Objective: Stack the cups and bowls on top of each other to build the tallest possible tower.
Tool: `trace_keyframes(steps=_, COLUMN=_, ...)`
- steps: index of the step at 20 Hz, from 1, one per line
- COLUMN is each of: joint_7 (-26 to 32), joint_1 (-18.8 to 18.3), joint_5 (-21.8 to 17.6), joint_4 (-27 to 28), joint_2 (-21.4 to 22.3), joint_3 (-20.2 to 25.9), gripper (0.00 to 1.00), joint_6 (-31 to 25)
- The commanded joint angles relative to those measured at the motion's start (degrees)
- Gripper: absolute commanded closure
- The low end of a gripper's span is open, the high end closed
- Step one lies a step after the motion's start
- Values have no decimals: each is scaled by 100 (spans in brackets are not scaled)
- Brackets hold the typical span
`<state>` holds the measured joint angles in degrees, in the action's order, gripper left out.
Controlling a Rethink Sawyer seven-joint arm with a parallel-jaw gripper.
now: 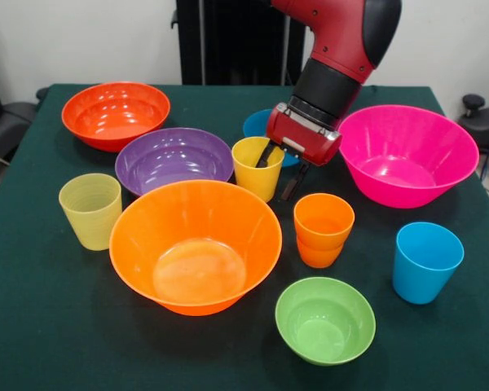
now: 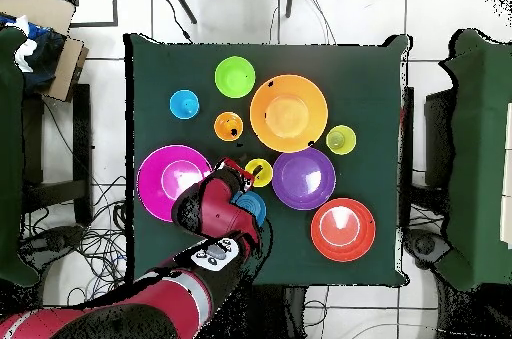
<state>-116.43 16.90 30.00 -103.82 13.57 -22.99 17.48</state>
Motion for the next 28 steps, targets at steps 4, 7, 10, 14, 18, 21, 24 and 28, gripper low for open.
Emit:
trace_keyframes(steps=4, joint_7=-761, joint_1=5, joint_5=-20, joint_4=320, joint_2=-107, joint_3=719, gripper=0, joint_6=-584)
trace_keyframes(steps=7, joint_7=-751, joint_1=14, joint_5=-15, joint_4=325, joint_2=-110, joint_3=705, gripper=0, joint_6=-589)
trace_keyframes(steps=10, joint_7=-742, joint_1=20, joint_5=-8, joint_4=328, joint_2=-109, joint_3=693, gripper=0, joint_6=-608)
trace_keyframes(steps=14, joint_7=-743, joint_1=38, joint_5=22, joint_4=328, joint_2=-105, joint_3=678, gripper=0, joint_6=-645)
trace_keyframes(steps=18, joint_7=-744, joint_1=54, joint_5=55, joint_4=337, joint_2=-117, joint_3=657, gripper=0, joint_6=-662)
trace_keyframes(steps=21, joint_7=-739, joint_1=102, joint_5=127, joint_4=344, joint_2=-133, joint_3=604, gripper=100, joint_6=-731)
trace_keyframes(steps=24, joint_7=-746, joint_1=99, joint_5=131, joint_4=344, joint_2=-134, joint_3=612, gripper=100, joint_6=-743)
trace_keyframes(steps=28, joint_7=-761, joint_1=82, joint_5=115, joint_4=335, joint_2=-119, joint_3=628, gripper=100, joint_6=-746)
